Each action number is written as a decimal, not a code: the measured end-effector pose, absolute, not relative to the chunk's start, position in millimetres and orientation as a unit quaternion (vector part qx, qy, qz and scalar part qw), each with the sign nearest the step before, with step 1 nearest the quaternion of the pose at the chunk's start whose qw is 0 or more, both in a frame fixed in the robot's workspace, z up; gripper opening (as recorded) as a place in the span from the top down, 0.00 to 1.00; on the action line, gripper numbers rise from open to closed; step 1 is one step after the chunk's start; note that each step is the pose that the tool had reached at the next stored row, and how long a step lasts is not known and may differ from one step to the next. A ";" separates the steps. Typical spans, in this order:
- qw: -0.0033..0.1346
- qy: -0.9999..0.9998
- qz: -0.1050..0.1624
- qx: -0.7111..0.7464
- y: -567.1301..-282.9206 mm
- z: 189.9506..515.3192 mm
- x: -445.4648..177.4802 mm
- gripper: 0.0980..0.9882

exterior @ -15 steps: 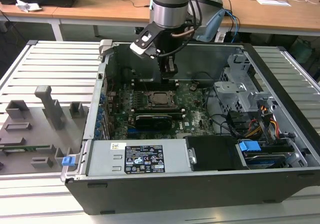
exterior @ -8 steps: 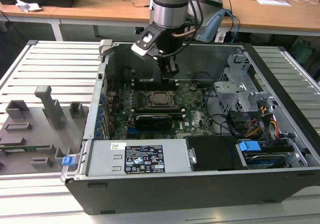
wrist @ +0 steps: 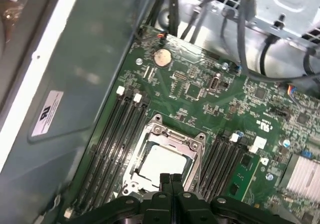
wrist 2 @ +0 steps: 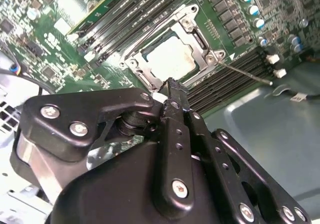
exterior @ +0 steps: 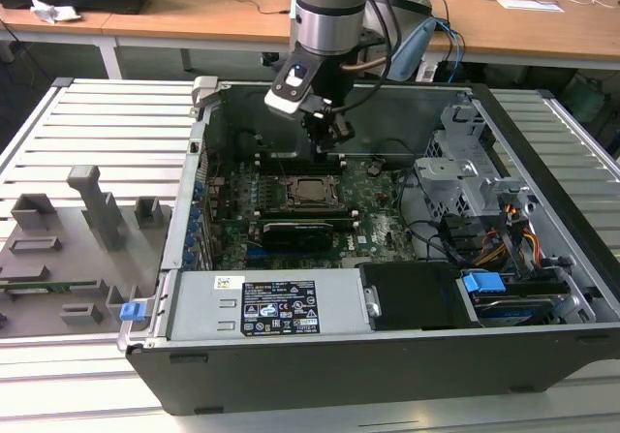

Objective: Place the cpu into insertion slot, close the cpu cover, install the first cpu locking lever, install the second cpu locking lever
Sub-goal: 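Install the first cpu locking lever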

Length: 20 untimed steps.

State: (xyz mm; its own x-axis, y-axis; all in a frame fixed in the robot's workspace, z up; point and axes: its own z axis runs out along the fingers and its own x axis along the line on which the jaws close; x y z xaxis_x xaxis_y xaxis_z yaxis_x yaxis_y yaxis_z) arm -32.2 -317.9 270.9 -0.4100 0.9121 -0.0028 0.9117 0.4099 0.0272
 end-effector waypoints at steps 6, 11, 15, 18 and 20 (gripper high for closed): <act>0.008 0.861 0.011 0.509 -317.9 270.9 -32.2 0.99; 0.008 0.873 0.011 0.488 -317.9 270.9 -32.2 0.99; 0.008 0.885 0.011 0.466 -317.9 270.9 -32.2 0.99; 0.007 0.893 0.012 0.450 -317.9 270.9 -32.2 0.99; 0.007 0.900 0.012 0.436 -317.9 270.9 -32.2 0.99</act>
